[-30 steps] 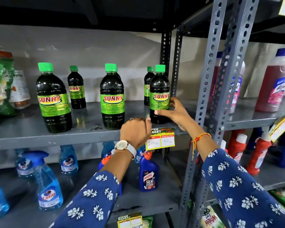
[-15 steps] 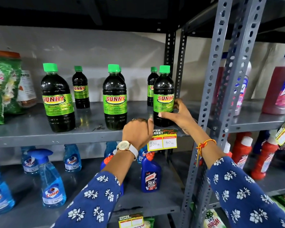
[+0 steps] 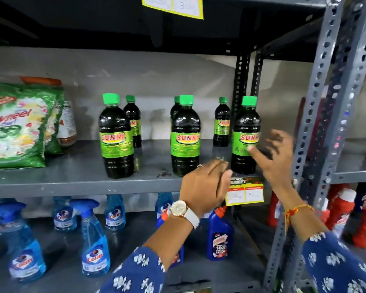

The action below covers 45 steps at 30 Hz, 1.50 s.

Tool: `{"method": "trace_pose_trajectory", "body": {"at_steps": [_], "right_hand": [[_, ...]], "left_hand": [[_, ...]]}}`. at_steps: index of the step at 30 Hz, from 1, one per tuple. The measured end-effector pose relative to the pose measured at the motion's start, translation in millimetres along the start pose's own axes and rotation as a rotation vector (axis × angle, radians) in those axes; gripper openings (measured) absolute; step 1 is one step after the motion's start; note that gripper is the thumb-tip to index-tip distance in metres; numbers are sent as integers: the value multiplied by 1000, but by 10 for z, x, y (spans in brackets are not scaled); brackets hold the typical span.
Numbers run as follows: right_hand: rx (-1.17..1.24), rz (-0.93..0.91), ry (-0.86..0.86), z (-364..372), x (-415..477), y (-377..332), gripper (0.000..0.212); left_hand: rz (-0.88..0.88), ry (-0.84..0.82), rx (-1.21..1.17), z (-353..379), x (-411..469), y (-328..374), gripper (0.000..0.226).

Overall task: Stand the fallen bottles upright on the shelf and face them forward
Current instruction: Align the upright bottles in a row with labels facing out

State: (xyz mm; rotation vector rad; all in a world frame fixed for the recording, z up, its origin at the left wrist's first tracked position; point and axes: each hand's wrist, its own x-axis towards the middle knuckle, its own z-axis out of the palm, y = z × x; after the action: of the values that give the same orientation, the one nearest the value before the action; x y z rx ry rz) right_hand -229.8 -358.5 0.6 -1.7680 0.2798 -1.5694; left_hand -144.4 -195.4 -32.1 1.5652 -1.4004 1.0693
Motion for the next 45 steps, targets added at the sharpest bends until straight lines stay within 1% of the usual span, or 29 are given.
{"method": "trace_pose_trajectory", "body": {"at_steps": [1,2,3,4,5,6,7,9,10,12,13,15,17,20,23,27,34,41,43,45], "right_hand": [[-27,-115,135,60,-81,-96,61],[-23,-204,214,155,-156,-208,56],[-8,-270,225,284,-215,-321,50],[-2,-301,186,423,-248,-412,47],[6,-287,105,598,-292,-501,48],[12,-225,11,783,-337,-549,53],[11,-140,-70,956,-392,-589,62],[9,37,-166,1218,-489,-586,88],[13,93,-198,1306,-539,-577,92],[-33,131,-235,1398,-611,-576,88],[-79,125,-246,1415,-627,-573,87],[-157,127,-261,1416,-633,-559,85],[-214,145,-272,1404,-635,-560,80],[-258,144,-284,1400,-628,-564,75],[-274,141,-297,1415,-618,-563,76],[-288,134,-311,1422,-604,-555,77],[-292,120,-324,1395,-626,-592,72],[-304,117,-319,1396,-625,-542,75],[-291,119,-329,1386,-612,-533,81],[-243,104,-315,1350,-614,-529,98]], "left_hand": [[57,88,32,-114,-37,-57,32],[79,171,72,-235,-63,-140,26],[61,237,112,-358,-76,-239,22],[17,285,155,-465,-79,-333,21],[-49,324,205,-569,-98,-457,22],[-130,365,254,-668,-123,-584,27],[-222,413,296,-756,-151,-712,36],[-426,482,358,-895,-197,-915,59],[-520,485,377,-951,-220,-992,71],[-666,418,380,-1022,-263,-1113,93],[-713,366,368,-1041,-282,-1155,100],[-773,266,345,-1046,-327,-1210,107],[-798,200,343,-1025,-373,-1238,106],[-815,183,376,-968,-408,-1292,95],[-822,159,405,-936,-395,-1332,88],[-814,169,407,-924,-397,-1342,82],[-780,204,367,-942,-423,-1313,75],[-803,183,333,-981,-435,-1283,77],[-810,165,324,-981,-427,-1274,87],[-834,161,342,-983,-425,-1261,105]]}}
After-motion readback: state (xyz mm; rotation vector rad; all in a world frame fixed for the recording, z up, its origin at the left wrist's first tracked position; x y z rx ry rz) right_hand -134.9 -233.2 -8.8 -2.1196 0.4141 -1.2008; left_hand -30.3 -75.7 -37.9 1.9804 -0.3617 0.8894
